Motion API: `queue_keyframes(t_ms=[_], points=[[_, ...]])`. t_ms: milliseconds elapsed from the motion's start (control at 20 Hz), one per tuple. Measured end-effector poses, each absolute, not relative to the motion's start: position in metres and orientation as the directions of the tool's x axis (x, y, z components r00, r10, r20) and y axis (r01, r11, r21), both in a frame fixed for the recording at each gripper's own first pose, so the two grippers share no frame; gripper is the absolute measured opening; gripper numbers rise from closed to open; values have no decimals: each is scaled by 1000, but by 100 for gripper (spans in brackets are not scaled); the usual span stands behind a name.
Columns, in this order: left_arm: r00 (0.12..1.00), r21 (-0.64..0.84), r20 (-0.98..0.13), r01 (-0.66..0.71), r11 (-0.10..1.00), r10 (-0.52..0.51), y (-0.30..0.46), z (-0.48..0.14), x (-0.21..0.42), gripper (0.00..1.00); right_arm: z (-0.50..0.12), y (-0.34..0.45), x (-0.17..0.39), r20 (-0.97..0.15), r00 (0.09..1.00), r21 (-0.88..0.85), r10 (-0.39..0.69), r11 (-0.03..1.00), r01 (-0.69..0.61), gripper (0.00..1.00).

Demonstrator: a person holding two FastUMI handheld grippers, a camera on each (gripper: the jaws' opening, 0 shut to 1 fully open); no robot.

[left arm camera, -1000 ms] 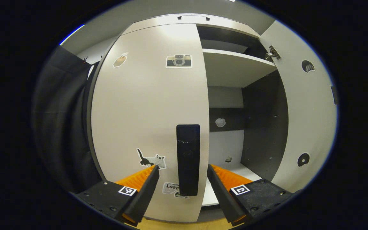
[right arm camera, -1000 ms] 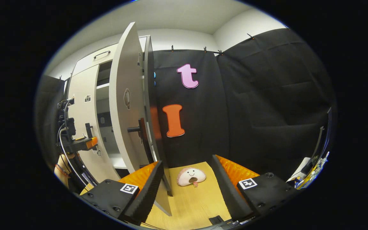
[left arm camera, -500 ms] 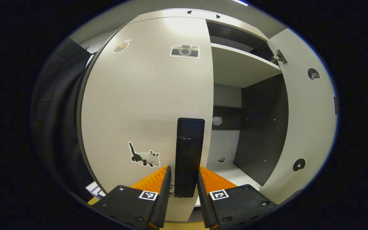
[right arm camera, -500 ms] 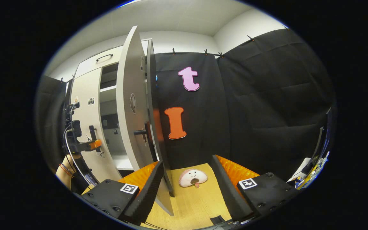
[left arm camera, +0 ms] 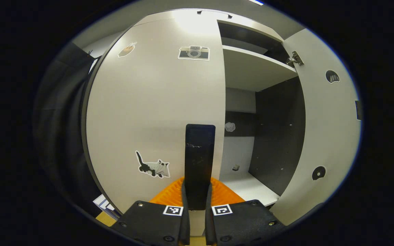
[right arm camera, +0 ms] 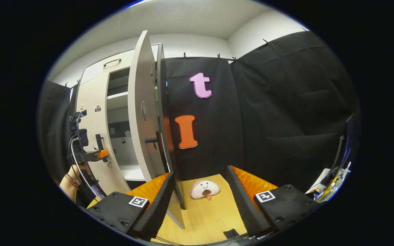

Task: Open the right door of the double-door shoe cabinet with the right hand, and open the left door with the left hand.

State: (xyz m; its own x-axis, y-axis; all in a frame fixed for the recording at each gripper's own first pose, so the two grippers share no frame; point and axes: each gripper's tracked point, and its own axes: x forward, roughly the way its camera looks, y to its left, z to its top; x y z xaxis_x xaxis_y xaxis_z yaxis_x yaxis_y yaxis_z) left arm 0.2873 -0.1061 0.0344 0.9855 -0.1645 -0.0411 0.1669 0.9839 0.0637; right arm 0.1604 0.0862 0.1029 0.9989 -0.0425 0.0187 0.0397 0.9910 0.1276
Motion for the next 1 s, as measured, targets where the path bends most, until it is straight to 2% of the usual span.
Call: queue_keyframes(t_ms=[800, 850, 1000], points=[[965, 12, -37, 260, 965, -260, -64, 38, 210, 14, 109, 120, 152, 44, 999, 95, 23, 995, -27, 98], [963, 11, -41, 268, 963, -267, -62, 39, 208, 14, 109, 125, 153, 43, 999, 96, 28, 995, -32, 89], [960, 17, -42, 279, 960, -278, -56, 38, 198, 14, 109, 134, 154, 46, 998, 96, 38, 994, -43, 89]])
